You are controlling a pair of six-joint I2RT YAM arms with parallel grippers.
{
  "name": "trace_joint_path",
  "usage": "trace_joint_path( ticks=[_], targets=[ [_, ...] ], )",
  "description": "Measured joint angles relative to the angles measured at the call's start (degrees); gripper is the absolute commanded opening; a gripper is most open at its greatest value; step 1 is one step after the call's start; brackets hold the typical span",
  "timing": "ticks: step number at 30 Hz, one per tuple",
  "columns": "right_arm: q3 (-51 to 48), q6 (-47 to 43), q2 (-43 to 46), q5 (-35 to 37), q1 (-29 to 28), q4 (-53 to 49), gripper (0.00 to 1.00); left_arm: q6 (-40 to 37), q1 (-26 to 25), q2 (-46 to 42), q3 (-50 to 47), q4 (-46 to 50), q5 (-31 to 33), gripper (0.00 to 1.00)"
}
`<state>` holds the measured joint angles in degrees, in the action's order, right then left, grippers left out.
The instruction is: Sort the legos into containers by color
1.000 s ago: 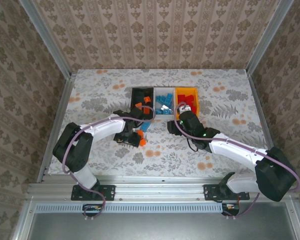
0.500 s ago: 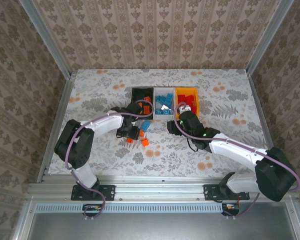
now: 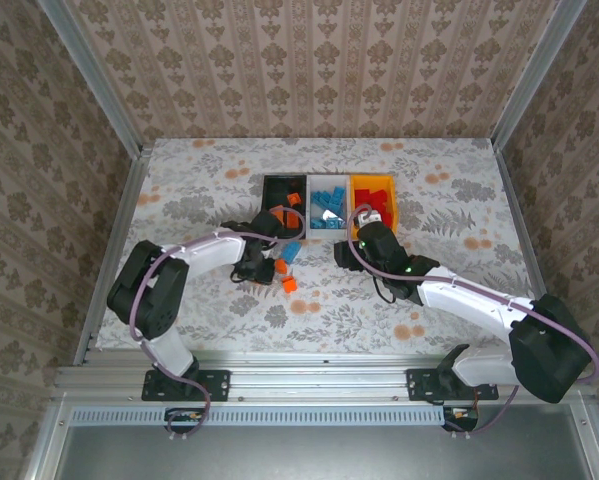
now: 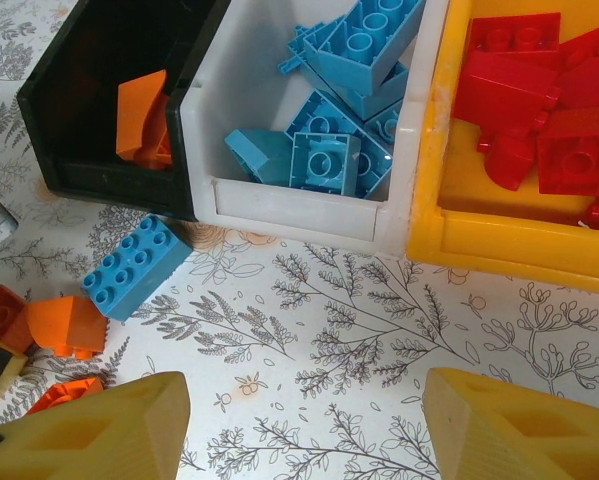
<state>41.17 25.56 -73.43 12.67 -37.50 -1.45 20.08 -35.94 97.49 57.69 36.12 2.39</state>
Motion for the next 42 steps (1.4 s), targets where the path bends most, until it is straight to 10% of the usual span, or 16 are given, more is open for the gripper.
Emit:
trace_joint_path(
  ticks=[12, 24, 34, 42],
  targets=[
    [-0.79, 0.85, -2.86, -1.11, 0.24, 3.30, 0.64, 0.85, -0.28, -5.88, 19.02, 5.46, -0.07, 0.29],
    [-1.22, 1.53, -4.87, -0.42, 0.28, 4.48, 0.64, 0.39, 5.66, 31.26, 57.92, 14.05, -3.87, 0.30],
    [-1.53, 1.53, -3.80, -0.46, 0.28, 4.68, 0.65, 2.86, 5.40, 31.91, 59.52, 19.02, -5.20, 0.73],
    [-1.66, 1.53, -3.06, -0.46, 0.28, 4.70, 0.66, 3.34, 0.70, 11.37, 44.09, 13.94, -5.40, 0.87]
  ],
)
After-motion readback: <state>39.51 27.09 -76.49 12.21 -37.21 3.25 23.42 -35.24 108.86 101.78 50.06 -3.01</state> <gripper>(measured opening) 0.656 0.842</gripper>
